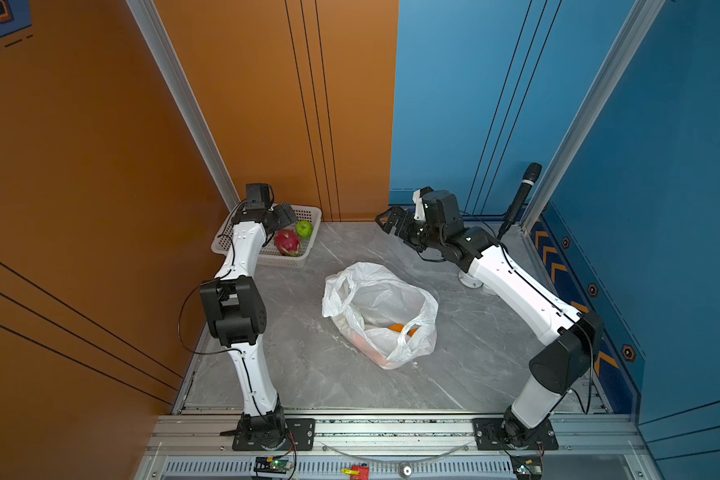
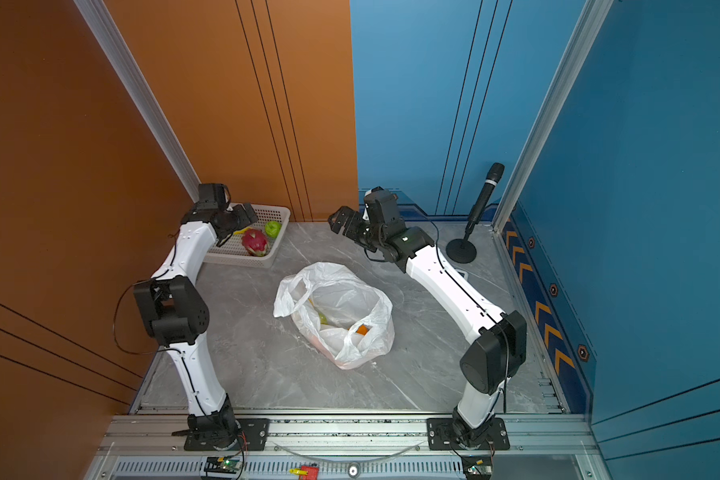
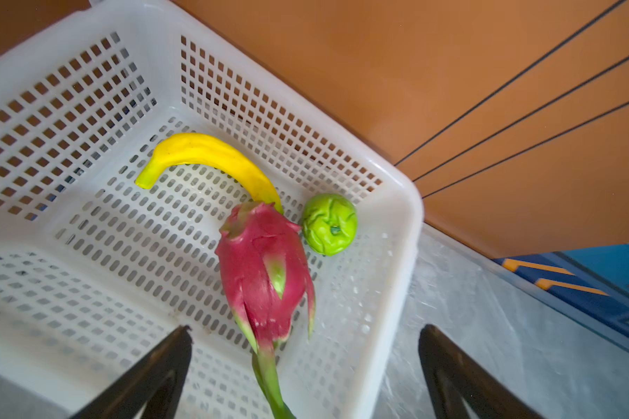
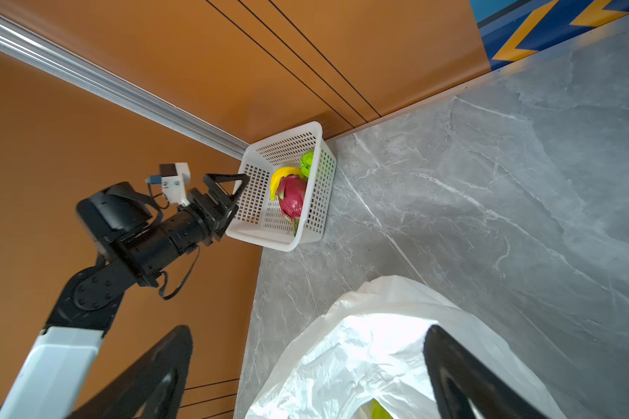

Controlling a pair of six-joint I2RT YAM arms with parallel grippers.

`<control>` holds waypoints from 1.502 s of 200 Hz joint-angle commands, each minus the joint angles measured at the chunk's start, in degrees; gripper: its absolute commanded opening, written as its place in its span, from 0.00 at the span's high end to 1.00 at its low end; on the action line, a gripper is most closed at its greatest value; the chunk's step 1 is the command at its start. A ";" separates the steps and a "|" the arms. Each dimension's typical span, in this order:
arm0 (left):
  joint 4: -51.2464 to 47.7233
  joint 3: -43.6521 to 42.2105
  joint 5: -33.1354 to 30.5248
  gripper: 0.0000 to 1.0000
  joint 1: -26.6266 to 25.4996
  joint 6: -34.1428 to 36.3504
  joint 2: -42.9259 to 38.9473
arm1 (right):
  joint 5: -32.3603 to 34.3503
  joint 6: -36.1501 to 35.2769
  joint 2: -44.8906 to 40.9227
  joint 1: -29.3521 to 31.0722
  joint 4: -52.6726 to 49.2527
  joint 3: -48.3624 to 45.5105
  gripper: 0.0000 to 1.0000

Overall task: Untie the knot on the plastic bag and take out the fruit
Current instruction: 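Open the left gripper to drop the dragon fruit into the basket, then reach both grippers back to the bag and spread its opening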

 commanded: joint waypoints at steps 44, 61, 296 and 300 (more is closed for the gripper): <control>1.95 -12.82 7.60 0.00 -6.37 -6.95 -15.40 | 3.13 -1.34 -7.87 3.54 -3.99 -7.48 0.16; 1.94 -16.54 7.34 0.00 -8.42 -7.45 -20.46 | 3.81 -1.74 -9.95 4.69 -4.64 -9.81 0.23; -4.67 -60.66 -10.08 0.19 -56.05 -29.18 -62.39 | 9.95 -2.52 -10.07 18.42 -1.65 -31.13 0.45; -4.86 -60.37 -10.40 0.16 -56.09 -29.31 -61.82 | 9.59 -2.46 -9.71 18.46 -1.47 -31.24 0.46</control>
